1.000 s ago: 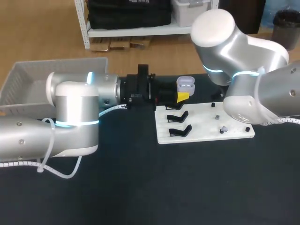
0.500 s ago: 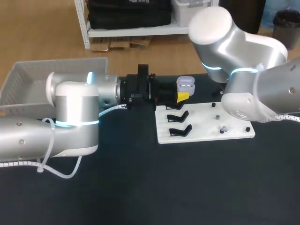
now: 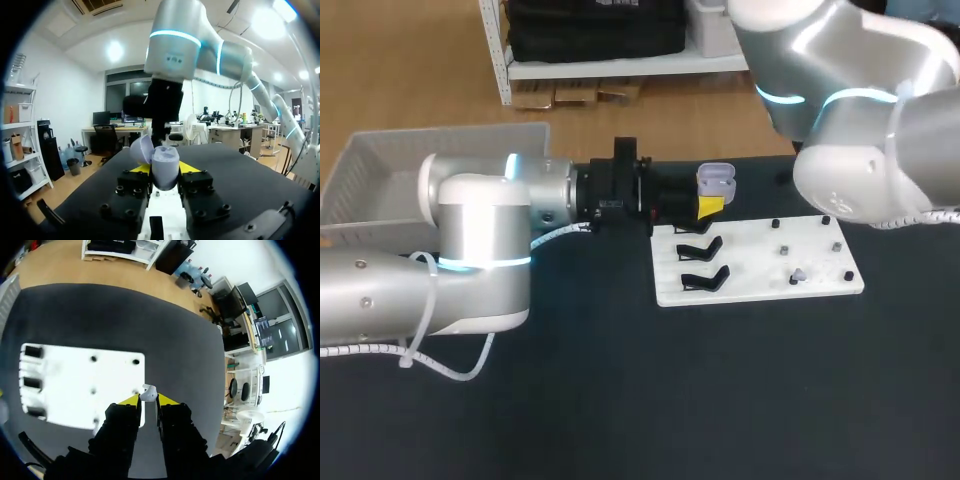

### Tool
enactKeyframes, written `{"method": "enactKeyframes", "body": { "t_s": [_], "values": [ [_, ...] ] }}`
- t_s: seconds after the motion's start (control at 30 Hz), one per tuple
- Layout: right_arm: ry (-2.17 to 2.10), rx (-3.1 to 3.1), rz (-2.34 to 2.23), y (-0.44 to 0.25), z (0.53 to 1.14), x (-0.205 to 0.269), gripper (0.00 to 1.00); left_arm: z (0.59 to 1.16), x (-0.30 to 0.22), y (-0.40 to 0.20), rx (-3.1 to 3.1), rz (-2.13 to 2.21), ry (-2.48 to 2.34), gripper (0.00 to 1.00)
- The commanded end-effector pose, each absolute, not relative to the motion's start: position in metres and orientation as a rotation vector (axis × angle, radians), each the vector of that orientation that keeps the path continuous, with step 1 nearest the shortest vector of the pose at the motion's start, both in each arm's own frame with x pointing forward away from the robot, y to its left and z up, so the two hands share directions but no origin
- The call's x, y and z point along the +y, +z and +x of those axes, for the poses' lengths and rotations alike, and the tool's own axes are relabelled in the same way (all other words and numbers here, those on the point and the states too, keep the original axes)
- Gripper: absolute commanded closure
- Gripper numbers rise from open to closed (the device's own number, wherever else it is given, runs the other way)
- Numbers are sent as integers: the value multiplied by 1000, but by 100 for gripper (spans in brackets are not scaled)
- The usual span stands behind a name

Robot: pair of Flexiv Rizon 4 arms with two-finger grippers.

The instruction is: Pick up each earbud case from the left stands, insert the matching earbuds, close the lid, and place the case in the box.

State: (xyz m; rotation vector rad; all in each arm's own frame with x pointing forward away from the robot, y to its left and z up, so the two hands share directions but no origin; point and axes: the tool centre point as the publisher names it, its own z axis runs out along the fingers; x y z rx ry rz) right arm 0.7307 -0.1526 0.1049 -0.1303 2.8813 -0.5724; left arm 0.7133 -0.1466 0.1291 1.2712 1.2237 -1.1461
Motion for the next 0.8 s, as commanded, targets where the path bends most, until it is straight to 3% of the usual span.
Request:
{"method": "enactKeyframes", "body": {
  "t_s": [0.03, 0.33, 0.8],
  "values": [
    [-523, 2852, -136, 149, 692, -149, 100, 711, -147, 128, 1221, 1263, -1138, 100],
    [-437, 2887, -134, 193, 631, -123, 100, 711, -147, 128, 1221, 1263, -1138, 100],
    [-437, 2887, -134, 193, 631, -123, 100, 711, -147, 128, 1221, 1263, -1138, 100]
  ]
}}
